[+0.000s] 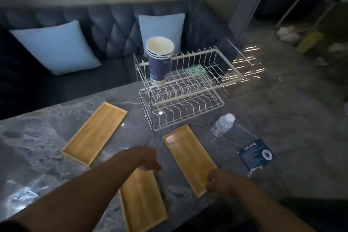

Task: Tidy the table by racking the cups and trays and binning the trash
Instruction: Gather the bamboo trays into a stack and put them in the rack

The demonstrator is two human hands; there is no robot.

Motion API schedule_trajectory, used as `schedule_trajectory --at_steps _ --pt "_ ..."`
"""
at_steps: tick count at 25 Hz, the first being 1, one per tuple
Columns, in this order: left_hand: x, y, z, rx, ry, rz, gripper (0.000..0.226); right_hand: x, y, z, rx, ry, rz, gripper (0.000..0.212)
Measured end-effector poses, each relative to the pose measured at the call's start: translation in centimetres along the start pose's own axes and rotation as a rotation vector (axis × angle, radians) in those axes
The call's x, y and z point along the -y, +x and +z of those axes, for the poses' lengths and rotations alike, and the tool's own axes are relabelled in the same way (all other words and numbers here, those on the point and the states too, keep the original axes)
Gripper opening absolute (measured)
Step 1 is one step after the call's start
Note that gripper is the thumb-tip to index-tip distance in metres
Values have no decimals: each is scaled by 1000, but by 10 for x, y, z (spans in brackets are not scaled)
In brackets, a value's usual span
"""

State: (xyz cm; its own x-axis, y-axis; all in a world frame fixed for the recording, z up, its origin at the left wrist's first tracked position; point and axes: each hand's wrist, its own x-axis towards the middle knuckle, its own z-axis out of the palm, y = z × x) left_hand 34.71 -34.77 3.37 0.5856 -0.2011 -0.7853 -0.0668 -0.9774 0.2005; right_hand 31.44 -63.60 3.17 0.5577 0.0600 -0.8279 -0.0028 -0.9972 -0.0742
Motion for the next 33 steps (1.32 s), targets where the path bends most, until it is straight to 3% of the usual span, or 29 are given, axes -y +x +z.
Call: schedule_trajectory --at_steps 5,9,15,26,33 --pt "-32 55 -2 -43 68 -20 49 -46 24 17 30 27 4 46" --pt "-53 92 -3 -197 90 -14 64 -67 43 31 13 74 -10 42" --pt "-66 128 -2 -254 85 -67 76 -74 62 39 6 236 10 37" --pt "-68 144 13 -414 -232 -102 58 -71 82 61 139 1105 299 29" --pt "-57 125 21 -509 -399 -114 59 -58 77 79 36 1256 337 22"
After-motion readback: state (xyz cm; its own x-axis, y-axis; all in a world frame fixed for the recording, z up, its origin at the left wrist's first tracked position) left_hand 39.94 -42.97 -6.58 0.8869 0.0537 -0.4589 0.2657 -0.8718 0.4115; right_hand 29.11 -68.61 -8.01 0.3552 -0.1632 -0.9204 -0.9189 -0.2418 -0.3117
